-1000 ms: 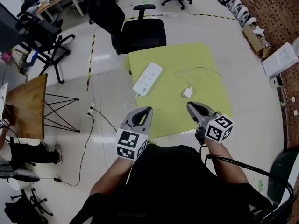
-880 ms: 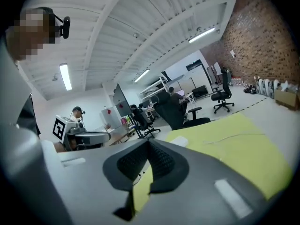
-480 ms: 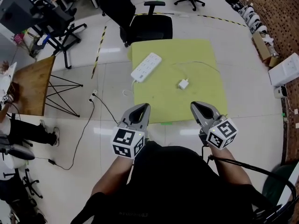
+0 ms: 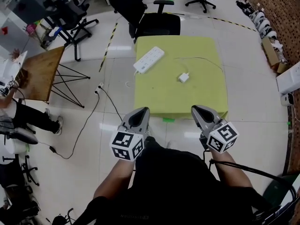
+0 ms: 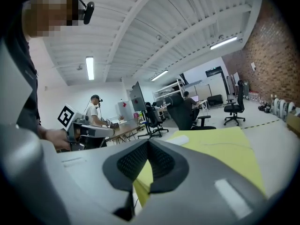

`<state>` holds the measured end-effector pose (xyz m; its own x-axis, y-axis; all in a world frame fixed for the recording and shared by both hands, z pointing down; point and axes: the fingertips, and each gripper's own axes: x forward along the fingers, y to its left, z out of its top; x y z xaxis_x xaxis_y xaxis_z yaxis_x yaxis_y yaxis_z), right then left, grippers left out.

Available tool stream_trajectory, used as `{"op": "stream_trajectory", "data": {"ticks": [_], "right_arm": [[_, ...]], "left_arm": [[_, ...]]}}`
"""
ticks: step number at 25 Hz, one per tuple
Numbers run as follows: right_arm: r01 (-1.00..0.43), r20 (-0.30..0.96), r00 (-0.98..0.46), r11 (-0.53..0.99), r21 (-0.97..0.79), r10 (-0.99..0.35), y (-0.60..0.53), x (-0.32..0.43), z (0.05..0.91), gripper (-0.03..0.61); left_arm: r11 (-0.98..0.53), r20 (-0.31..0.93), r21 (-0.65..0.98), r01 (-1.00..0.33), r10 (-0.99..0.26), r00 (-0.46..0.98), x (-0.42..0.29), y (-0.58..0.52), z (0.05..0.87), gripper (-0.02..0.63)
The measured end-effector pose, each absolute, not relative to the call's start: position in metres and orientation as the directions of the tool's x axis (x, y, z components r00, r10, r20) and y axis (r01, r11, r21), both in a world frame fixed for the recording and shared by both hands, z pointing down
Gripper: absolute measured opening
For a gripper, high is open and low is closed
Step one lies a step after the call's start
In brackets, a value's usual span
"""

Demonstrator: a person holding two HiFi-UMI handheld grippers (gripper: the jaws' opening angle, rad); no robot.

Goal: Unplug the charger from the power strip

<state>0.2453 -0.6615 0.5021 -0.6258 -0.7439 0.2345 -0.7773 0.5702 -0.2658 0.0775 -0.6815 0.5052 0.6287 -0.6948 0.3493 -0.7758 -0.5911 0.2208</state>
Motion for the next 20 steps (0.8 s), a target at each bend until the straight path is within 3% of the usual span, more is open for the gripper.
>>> {"op": "stream_trajectory", "data": {"ticks": [10, 20], "right_arm": [[-0.768, 0.233, -0.633, 0.561, -0.31, -0.738, -0.638, 0.257, 0.514, 0.002], [-0.763, 0.219, -0.638, 0.568, -0.307, -0.738, -0.638, 0.263, 0.509, 0.001]], "left_arm": [[-0.569, 0.415, 0.228, -0.79, -0.677, 0.608, 0.085, -0.644, 0.53, 0.006], [-0.578, 0.382, 0.214, -0.788, -0.693, 0.612, 0.092, -0.647, 0.515, 0.006]]}}
